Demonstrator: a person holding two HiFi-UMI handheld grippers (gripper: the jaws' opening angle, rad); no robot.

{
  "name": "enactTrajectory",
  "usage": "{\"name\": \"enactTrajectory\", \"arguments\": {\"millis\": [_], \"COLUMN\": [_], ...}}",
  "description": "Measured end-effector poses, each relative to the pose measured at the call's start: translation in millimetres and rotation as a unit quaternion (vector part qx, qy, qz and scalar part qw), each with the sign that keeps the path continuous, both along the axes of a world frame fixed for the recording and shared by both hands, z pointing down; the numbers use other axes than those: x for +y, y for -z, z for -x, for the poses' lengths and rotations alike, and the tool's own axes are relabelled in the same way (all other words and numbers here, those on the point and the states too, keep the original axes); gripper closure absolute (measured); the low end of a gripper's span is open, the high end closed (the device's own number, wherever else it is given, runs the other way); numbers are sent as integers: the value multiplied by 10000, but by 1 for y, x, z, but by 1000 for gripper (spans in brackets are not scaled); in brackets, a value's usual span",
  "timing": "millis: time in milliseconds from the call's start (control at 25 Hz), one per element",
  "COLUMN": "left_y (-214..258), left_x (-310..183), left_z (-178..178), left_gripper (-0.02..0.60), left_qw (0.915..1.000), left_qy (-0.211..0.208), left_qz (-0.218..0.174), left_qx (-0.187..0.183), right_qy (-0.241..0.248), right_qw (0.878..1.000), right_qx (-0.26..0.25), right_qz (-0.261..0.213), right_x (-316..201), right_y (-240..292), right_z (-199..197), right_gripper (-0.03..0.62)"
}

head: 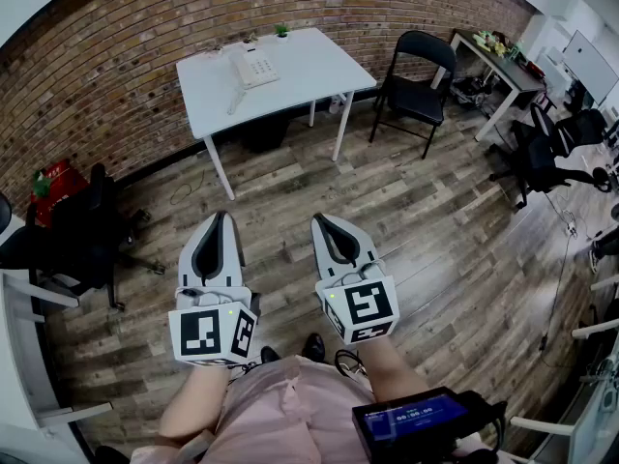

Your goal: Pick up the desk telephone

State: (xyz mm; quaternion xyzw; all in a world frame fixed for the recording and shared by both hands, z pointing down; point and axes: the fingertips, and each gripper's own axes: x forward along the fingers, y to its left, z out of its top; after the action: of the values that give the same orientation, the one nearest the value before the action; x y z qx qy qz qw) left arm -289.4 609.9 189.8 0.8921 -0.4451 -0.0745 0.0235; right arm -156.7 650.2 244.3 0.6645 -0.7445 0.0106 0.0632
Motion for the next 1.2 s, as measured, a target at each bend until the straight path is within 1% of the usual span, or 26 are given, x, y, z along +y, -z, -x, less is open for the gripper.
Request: {"name": "enactTrajectory", "arguments": {"millis": [280, 400, 480, 560, 600, 640, 680, 720, 760, 960, 1080, 1200], "left_y": [-2, -2, -2, -1, 0, 0, 0, 1, 1, -3, -6, -15], "left_x": [2, 5, 5, 6, 6, 6, 6, 6, 5, 6, 10, 7], "left_z": [-3, -5, -4, -4, -5, -8, -12, -14, -17, -34, -41, -44], "left_gripper": [569, 570, 570, 569, 569, 530, 420, 349, 321, 337, 336, 337], "left_qw": [10000, 9999, 10000, 9999, 9998, 9999, 9999, 9999, 9999, 9996, 9993, 9987], "left_qy": [-52, -59, 17, 142, 161, 124, 61, 20, 20, 188, 313, 443], "left_qz": [4, -6, -33, -76, -98, -103, -88, -67, -60, -184, -137, -50], "left_qx": [-34, -83, -88, -56, -30, 3, 52, 103, 124, -130, -120, -231], "right_qy": [-18, 56, 31, -76, -83, -59, -48, -62, -82, -121, -136, -174], "right_qw": [10000, 9999, 10000, 9998, 9996, 9995, 9995, 9996, 9997, 9998, 9998, 9997], "right_qx": [-2, -51, -80, -170, -237, -281, -281, -245, -205, -131, -72, -109], "right_qz": [30, 72, 50, -82, -128, -143, -141, -128, -104, -60, -101, -104], "right_x": [1, 3, 3, 5, 6, 6, 6, 5, 5, 4, 5, -3], "right_y": [-3, -5, -5, -2, -1, 0, 0, 0, -2, -5, -4, -7], "right_z": [-1, 0, -2, -10, -14, -17, -21, -24, -28, -49, -65, -79], "right_gripper": [594, 594, 594, 591, 574, 432, 404, 384, 373, 376, 376, 376]}}
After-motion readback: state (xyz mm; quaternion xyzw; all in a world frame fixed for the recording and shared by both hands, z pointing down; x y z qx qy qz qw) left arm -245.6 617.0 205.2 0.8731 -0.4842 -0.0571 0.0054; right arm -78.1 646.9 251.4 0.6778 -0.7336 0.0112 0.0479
